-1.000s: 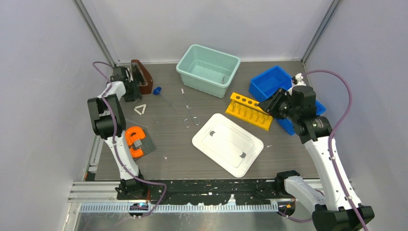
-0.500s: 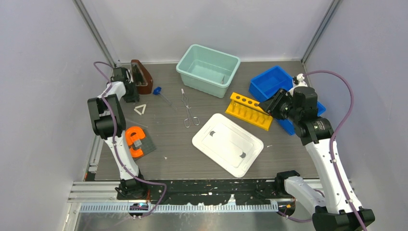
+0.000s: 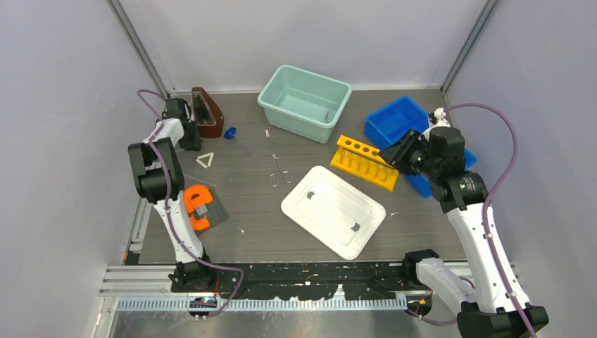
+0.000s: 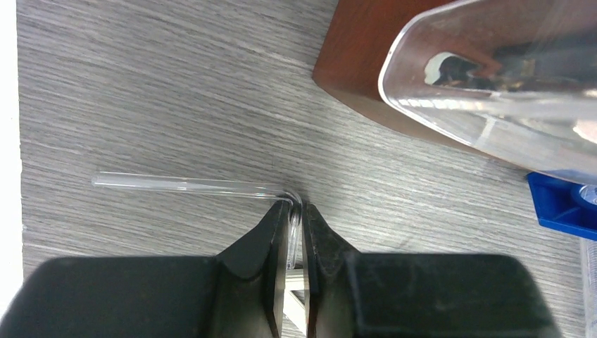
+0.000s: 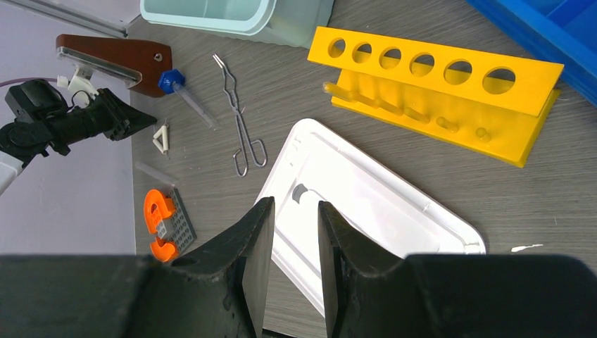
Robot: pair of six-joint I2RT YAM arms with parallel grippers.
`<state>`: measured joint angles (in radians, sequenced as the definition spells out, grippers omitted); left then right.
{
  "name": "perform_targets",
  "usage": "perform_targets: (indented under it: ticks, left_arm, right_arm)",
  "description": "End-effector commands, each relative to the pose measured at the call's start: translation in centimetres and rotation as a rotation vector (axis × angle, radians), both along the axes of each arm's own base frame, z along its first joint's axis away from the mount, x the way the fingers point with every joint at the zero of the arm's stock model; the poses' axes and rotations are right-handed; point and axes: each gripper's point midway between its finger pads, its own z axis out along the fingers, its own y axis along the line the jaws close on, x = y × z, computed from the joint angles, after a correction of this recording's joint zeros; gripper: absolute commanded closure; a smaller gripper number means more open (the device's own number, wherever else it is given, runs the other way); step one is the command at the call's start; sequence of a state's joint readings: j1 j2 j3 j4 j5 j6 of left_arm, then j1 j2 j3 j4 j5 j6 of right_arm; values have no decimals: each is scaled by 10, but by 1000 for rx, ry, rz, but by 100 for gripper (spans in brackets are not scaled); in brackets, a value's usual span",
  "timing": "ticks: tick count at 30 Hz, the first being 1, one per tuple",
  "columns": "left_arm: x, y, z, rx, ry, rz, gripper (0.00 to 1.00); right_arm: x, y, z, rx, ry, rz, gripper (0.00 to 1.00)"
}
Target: Organize the chemistry lab equipment
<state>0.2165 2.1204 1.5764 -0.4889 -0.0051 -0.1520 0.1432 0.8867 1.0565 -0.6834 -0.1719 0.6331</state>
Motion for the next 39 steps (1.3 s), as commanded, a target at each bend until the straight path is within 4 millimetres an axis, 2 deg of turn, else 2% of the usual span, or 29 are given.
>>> perform_targets:
  ticks: [1,7,12,23,27,36,39]
  left_arm:
    - [-6,3,-7,8,55,7,88]
    - [-4,4,-3,1,61,9,96]
    - [2,5,12,11,35,14,100]
    - [10,-6,60,1,-29,1,100]
    - [2,-21,79,-2,-48,-25,100]
    - [-26,-91,116,-17,-61,-208,100]
    - [-40,-104,128,-4,-42,-228,100]
  right_arm:
    - [-3,2,20,7,-64,13,65]
    - [-3,2,19,9,-61,14,64]
    - [-3,4,20,23,-63,18,64]
    - [-4,9,24,50,-73,33,64]
    - [-4,14,22,73,-62,50,64]
    - [-9,24,22,137,-47,84,64]
    - [-12,24,22,141,-46,87,64]
